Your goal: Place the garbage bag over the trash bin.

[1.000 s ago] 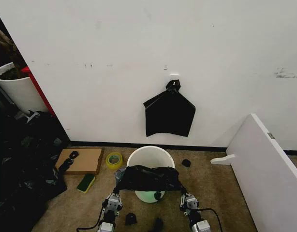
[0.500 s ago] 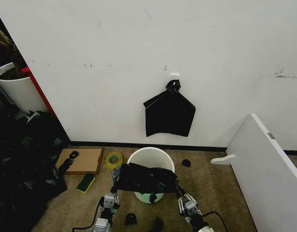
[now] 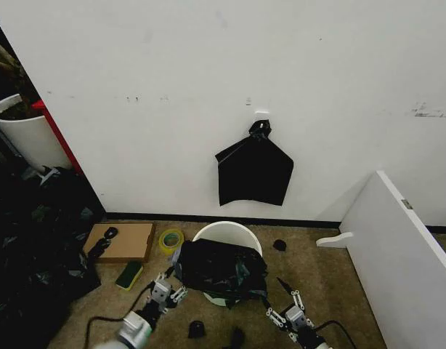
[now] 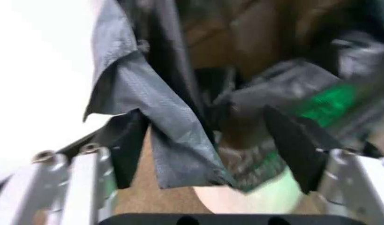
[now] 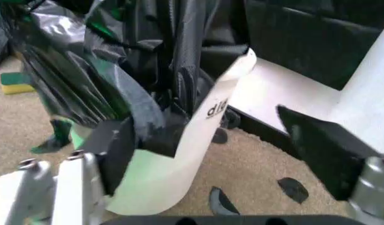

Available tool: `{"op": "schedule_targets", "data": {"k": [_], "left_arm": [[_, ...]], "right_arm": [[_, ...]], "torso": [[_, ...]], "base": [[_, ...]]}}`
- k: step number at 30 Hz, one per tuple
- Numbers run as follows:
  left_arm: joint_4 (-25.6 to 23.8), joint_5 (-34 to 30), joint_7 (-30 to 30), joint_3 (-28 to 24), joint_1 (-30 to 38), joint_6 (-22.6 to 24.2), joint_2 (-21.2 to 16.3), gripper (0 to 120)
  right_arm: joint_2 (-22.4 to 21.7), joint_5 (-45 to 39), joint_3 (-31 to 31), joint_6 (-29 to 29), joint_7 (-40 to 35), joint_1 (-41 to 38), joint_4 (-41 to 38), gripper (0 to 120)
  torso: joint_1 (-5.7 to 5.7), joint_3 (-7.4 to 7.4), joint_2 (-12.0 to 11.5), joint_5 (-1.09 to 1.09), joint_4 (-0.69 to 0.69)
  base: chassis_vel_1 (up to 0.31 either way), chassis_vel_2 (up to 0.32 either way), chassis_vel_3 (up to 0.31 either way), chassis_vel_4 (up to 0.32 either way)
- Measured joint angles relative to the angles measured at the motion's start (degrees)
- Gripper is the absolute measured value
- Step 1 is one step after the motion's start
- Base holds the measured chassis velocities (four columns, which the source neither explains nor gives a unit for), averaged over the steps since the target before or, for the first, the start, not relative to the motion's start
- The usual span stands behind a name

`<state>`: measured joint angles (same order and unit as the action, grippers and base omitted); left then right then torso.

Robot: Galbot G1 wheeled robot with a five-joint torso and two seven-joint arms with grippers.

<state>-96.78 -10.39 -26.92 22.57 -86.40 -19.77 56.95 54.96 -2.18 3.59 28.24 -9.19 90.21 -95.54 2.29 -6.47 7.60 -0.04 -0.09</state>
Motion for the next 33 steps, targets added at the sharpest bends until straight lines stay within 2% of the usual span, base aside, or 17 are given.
{"op": "schedule_targets", "data": {"k": [1, 4, 6, 7, 9, 10, 15, 19, 22, 27, 33], "left_arm": [[0.0, 0.0, 0.0, 0.0, 0.0, 0.0, 0.0, 80], [3.35, -0.87, -9.44, 2.82, 2.43, -2.52, -1.15, 92], [5.31, -1.92, -15.09, 4.21, 3.91, -3.76, -1.31, 98], [5.65, -2.07, -16.02, 4.44, 4.17, -3.94, -1.32, 98], [8.48, -4.06, -23.61, 6.01, 6.34, -5.04, -1.41, 100], [8.48, -4.06, -23.61, 6.01, 6.34, -5.04, -1.41, 100], [14.39, -6.58, -33.28, 8.93, 10.26, -5.77, -1.97, 100], [16.72, -7.89, -36.65, 10.74, 11.52, -5.9, -2.56, 100], [17.88, -7.94, -39.23, 13.18, 12.0, -6.49, -2.64, 100], [17.44, -8.02, -39.58, 14.8, 11.3, -7.2, -1.68, 100], [15.18, -9.16, -38.57, 16.29, 9.6, -7.99, 0.02, 100]], "right_arm": [[0.0, 0.0, 0.0, 0.0, 0.0, 0.0, 0.0, 85], [0.19, 0.48, -0.21, 0.0, 0.0, -0.14, -0.03, 97], [0.36, 0.61, -0.26, 0.0, -0.01, -0.33, 0.09, 100], [0.39, 0.62, -0.27, 0.0, -0.01, -0.36, 0.13, 100], [0.64, 0.69, -0.28, -0.03, -0.1, -0.6, 0.49, 100], [0.64, 0.69, -0.28, -0.03, -0.1, -0.6, 0.49, 100], [0.81, 0.8, -0.21, 0.0, -0.34, -0.66, 0.91, 100], [0.69, 0.81, -0.1, 1.68, 0.21, -0.35, 0.91, 100], [0.16, 0.96, 0.62, 5.69, 4.56, -0.26, 1.54, 100], [-0.72, 1.26, 1.17, 7.85, 8.28, -0.84, 3.03, 100], [-0.74, 5.69, 2.1, 11.21, 12.28, -2.01, 5.66, 100]], "torso": [[0.0, 0.0, 0.0, 0.0, 0.0], [0.0, 0.0, 0.0, 0.0, 0.0], [0.0, 0.0, 0.0, 0.0, 0.0], [0.0, 0.0, 0.0, 0.0, 0.0], [0.0, 0.0, 0.0, 0.0, 0.0], [0.0, 0.0, 0.0, 0.0, 0.0], [0.0, 0.0, 0.0, 0.0, 0.0], [0.0, 0.0, 0.0, 0.0, 0.0], [0.0, 0.0, 0.0, 0.01, 0.0], [0.0, 0.0, 0.0, 0.01, 0.0], [0.0, 0.01, 0.0, 0.01, 0.0]], "base": [[0.0, 0.0, 0.0, 0.0], [0.0, 0.0, 0.0, 0.0], [0.0, 0.0, 0.0, 0.0], [0.0, 0.0, 0.0, 0.0], [0.0, 0.0, 0.0, 0.0], [0.0, 0.0, 0.0, 0.0], [0.0, 0.0, 0.0, 0.0], [0.0, 0.0, 0.0, 0.0], [0.0, 0.0, 0.0, 0.0], [0.0, 0.0, 0.0, 0.0], [0.0, 0.0, 0.0, 0.0]]}}
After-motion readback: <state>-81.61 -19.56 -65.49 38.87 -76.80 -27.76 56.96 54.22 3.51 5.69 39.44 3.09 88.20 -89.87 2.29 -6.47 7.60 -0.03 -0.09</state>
